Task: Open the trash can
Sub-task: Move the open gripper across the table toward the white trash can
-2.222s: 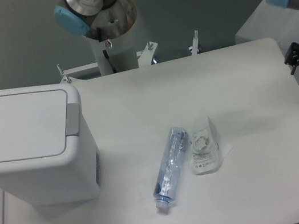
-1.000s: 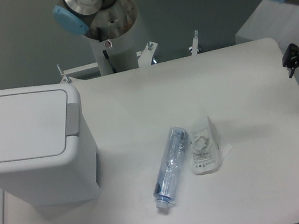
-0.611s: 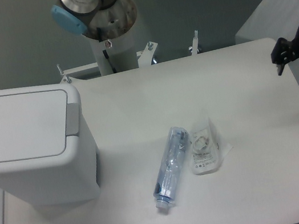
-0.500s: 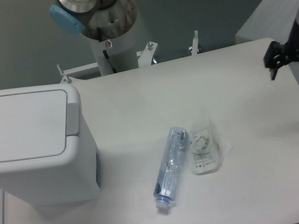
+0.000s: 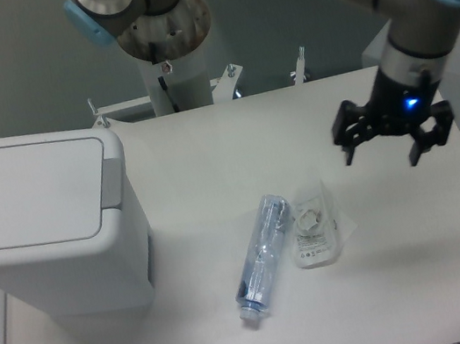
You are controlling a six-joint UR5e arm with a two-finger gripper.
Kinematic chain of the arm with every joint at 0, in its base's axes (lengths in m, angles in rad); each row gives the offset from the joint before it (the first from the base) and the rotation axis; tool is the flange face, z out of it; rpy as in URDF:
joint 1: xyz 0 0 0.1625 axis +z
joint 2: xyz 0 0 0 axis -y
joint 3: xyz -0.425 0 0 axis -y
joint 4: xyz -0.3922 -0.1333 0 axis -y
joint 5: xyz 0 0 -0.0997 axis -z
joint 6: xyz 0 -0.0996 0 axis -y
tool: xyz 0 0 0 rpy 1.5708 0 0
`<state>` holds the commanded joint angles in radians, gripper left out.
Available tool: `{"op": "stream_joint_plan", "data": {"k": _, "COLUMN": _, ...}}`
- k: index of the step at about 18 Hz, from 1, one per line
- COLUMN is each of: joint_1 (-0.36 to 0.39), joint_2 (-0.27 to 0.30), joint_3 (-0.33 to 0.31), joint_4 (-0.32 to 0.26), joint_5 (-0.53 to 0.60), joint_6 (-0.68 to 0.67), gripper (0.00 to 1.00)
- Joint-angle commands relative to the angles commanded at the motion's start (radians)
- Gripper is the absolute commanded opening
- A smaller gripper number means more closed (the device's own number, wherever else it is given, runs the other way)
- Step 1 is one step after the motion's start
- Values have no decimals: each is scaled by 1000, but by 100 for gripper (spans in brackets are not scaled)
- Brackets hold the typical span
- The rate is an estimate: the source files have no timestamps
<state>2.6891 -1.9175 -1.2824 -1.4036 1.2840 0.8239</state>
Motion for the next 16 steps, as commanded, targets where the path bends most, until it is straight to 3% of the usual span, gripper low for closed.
{"op": "stream_joint_plan", "data": {"k": 8, "joint_1": -12, "joint_2": 54, "joint_3": -12, "joint_4": -6, "joint_5": -5, "joint_6": -97, "gripper": 100}}
{"op": "stream_joint_plan", "data": {"k": 16, "joint_1": -90, "joint_2": 80, "joint_3": 0, "joint_4": 2, "joint_5": -11, "joint_6": -196, "gripper": 100}}
